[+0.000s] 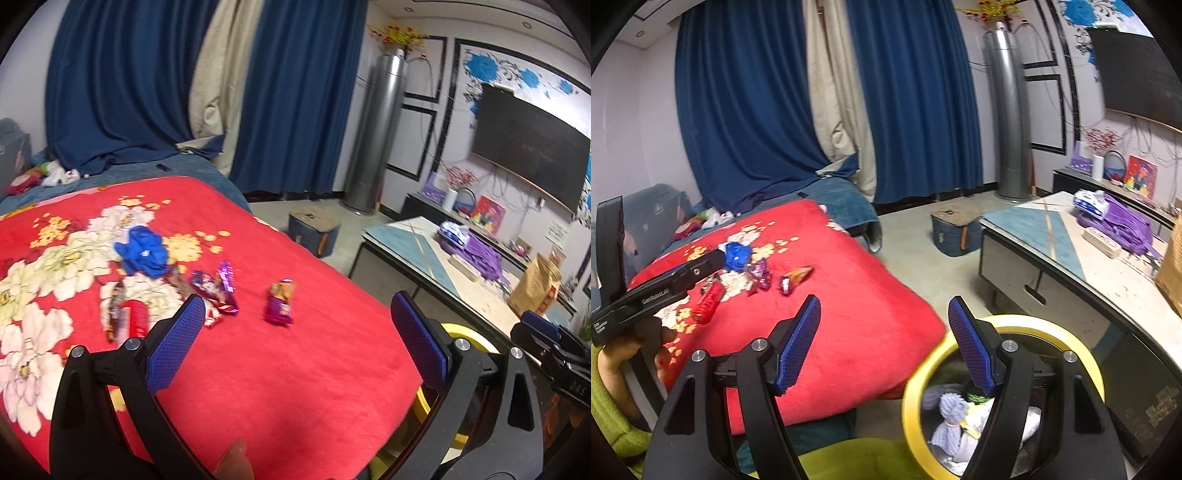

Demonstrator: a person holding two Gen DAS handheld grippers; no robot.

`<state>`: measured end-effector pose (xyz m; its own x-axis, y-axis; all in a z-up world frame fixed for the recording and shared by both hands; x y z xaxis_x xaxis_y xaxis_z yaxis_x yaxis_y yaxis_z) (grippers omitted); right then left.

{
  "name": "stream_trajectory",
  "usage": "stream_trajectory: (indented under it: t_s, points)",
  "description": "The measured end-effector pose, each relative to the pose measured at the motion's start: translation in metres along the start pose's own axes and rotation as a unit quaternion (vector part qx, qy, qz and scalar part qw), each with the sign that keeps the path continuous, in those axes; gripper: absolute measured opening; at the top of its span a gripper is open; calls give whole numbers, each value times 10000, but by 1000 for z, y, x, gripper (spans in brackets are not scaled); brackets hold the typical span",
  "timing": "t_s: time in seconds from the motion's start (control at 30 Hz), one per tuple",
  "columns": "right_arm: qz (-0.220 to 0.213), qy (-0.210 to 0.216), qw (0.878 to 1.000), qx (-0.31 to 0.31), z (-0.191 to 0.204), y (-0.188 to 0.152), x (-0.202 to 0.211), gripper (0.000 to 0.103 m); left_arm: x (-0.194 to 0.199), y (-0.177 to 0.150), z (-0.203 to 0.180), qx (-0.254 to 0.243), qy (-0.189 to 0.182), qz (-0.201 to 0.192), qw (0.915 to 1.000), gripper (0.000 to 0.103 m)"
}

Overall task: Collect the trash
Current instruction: 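Move both tools back over the red can and wrappers on the bed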

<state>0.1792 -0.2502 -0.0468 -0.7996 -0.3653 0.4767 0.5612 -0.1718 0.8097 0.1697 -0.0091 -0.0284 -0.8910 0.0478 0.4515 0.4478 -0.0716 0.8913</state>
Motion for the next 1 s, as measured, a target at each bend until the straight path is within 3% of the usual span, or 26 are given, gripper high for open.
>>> stream_trajectory:
  t_s: [0.47, 0.77, 1.0]
  points:
    - [382, 692, 9964, 306, 74, 11, -41, 69, 11, -10, 45, 168, 455, 124, 9987, 92]
    - [753, 920, 9915, 538, 116, 14, -89, 69, 7, -31, 83, 459, 729, 535, 9948, 92]
    - [1185, 1112, 9840, 731, 153, 11, -136, 58, -4, -54, 109, 983, 689, 939, 9883, 92]
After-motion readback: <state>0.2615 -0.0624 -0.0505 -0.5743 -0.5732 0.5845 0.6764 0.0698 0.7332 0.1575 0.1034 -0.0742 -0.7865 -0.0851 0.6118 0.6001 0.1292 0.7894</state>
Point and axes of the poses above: each gripper's, at about its wrist camera, not at the fingertips, and x roughly against the way its jaws point, z to its left, y to its top, the point moved 4 cm from there along -x, roughly the way its jaws point, and after that the axes turned 15 degrees about -x, right-handed, at the moved point
